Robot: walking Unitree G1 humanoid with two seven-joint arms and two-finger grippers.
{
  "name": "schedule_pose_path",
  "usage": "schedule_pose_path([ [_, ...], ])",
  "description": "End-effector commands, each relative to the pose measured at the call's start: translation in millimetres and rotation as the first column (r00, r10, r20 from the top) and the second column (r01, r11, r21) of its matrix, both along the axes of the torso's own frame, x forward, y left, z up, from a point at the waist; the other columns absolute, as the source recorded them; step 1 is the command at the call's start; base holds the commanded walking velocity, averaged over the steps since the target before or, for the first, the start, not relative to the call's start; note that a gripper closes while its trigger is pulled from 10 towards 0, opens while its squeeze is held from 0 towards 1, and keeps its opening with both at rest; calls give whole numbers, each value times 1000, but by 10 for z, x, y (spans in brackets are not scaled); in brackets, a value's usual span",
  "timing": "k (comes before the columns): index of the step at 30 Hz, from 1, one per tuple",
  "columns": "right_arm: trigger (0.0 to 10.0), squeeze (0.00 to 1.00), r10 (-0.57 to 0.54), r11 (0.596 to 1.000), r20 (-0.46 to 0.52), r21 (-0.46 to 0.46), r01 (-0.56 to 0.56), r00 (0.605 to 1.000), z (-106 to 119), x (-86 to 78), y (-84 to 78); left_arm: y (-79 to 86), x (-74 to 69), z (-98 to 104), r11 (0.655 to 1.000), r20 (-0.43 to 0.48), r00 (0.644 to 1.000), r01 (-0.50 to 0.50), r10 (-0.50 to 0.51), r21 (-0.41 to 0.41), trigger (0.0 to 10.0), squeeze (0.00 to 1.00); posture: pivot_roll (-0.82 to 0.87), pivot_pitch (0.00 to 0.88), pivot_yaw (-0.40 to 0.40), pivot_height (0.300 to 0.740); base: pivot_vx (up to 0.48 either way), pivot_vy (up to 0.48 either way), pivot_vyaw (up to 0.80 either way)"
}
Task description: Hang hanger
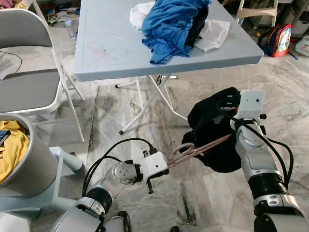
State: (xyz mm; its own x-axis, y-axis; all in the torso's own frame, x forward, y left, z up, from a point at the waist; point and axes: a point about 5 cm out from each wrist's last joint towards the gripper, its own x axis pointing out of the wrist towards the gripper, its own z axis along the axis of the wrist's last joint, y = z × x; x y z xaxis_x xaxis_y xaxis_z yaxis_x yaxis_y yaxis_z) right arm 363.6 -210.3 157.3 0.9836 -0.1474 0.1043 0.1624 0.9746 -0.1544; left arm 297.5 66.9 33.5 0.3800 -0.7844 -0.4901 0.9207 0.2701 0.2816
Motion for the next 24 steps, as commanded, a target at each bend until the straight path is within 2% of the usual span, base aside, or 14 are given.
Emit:
schedule_pose_path([
  [1,0,0,-1,1000,-31,1,1,1000,-26,16,-38,-8,-46,-13,998,13,998,60,-61,21,0,0,-92,194,-30,740,0,0,0],
  [5,0,0,-39,999,-71,-20,37,997,-107,-13,-165,51,-46,19,995,24,995,100,-101,22,0,0,-89,191,-32,740,0,0,0],
  [6,0,0,-100,995,-83,-29,98,992,-145,-53,-302,86,-26,77,995,38,995,97,-96,-25,0,0,-88,192,-33,740,0,0,0],
  [7,0,0,-100,995,-83,-29,98,992,-145,-53,-302,86,-26,77,995,38,995,97,-96,-25,0,0,-88,192,-33,740,0,0,0],
  [9,0,0,-186,982,-90,-35,184,978,-185,-112,-473,126,11,171,990,43,997,70,-65,-126,0,0,-85,193,-33,740,0,0,0],
  [11,0,0,-222,975,-93,-25,221,971,-214,-152,-551,159,27,195,986,36,999,45,-40,-159,0,0,-83,194,-33,740,0,0,0],
  [12,0,0,-228,974,-93,-23,227,969,-220,-160,-565,167,29,196,986,36,999,42,-36,-161,0,0,-83,194,-33,740,0,0,0],
  [14,0,0,-327,945,-67,-21,327,943,-225,-249,-727,288,54,161,994,81,996,-21,30,-111,0,0,-74,192,-34,740,0,0,0],
  [20,0,0,-354,935,-61,-15,354,933,-220,-261,-776,357,110,174,985,138,980,-126,143,-122,0,0,-67,186,-35,740,0,0,0],
  [22,0,0,-359,933,-81,11,361,930,-264,-261,-776,341,130,228,973,148,974,-143,170,-179,0,0,-64,184,-36,740,0,0,0],
  [24,0,0,-370,926,-99,38,375,924,-307,-274,-785,331,169,293,946,140,963,-189,231,-261,0,0,-62,182,-37,740,0,0,0],
])
